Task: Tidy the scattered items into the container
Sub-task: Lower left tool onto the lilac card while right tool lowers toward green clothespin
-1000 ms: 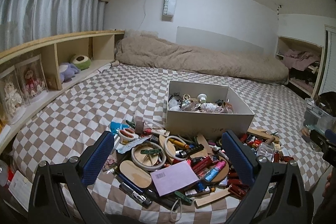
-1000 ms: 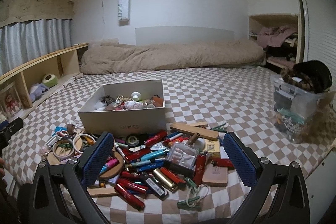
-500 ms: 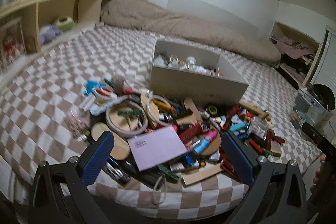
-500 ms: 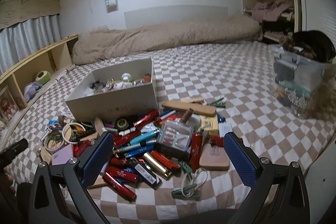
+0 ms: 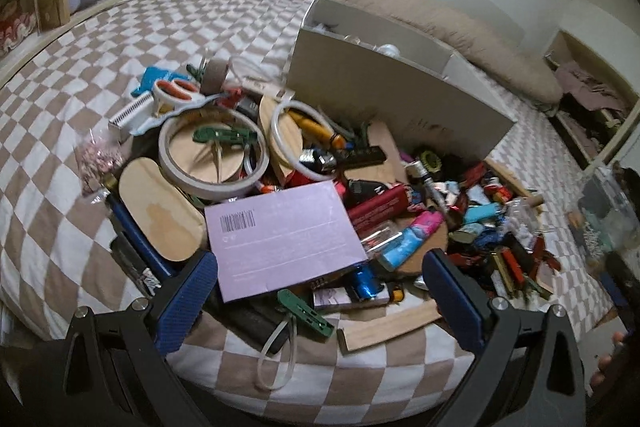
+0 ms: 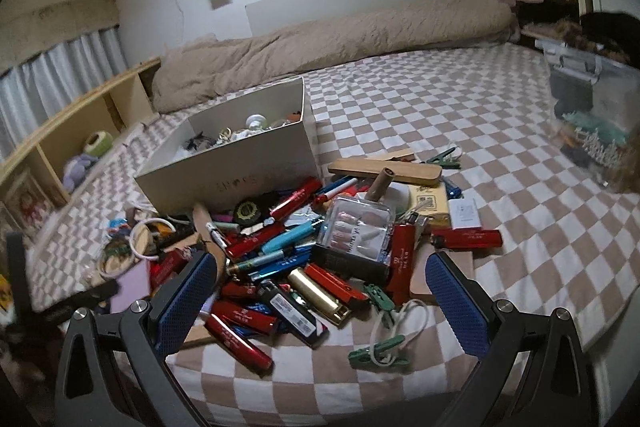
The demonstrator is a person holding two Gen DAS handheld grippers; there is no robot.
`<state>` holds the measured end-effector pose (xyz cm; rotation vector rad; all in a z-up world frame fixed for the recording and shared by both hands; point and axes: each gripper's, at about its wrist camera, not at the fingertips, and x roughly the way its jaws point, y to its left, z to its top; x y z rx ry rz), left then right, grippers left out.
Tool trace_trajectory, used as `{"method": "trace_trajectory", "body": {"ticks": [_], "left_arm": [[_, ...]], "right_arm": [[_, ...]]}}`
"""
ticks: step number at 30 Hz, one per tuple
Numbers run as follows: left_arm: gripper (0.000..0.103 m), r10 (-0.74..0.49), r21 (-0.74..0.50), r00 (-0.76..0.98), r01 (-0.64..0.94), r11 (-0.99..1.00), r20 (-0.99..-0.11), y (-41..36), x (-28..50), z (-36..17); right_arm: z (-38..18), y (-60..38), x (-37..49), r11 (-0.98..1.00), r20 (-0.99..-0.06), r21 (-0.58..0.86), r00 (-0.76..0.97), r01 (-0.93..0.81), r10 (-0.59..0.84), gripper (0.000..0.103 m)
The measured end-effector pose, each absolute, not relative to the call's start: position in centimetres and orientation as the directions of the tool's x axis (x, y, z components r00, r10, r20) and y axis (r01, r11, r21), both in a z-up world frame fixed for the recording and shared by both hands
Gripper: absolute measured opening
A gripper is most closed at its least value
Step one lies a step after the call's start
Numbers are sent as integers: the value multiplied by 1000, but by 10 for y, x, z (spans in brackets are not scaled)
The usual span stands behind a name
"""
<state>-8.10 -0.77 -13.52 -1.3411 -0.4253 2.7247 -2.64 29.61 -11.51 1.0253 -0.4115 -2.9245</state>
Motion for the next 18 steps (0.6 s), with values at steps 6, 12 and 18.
{"method": "trace_trajectory", "body": {"ticks": [6, 12, 18], "left_arm": [[103, 97, -230, -584, 158, -960, -806, -5, -93, -152], [103, 33, -188, -565, 219, -957, -825, -2, -99, -162], [103, 15, -197, -550, 273, -942, -835, -7, -103, -172]], "right_arm": [[-113, 304, -34, -971, -639, 238, -757, -29, -134, 103], [-121, 305, -48, -992, -745, 123, -660, 10, -99, 103], [-146, 308, -61, -996, -866, 73, -491, 55, -90, 103]]}}
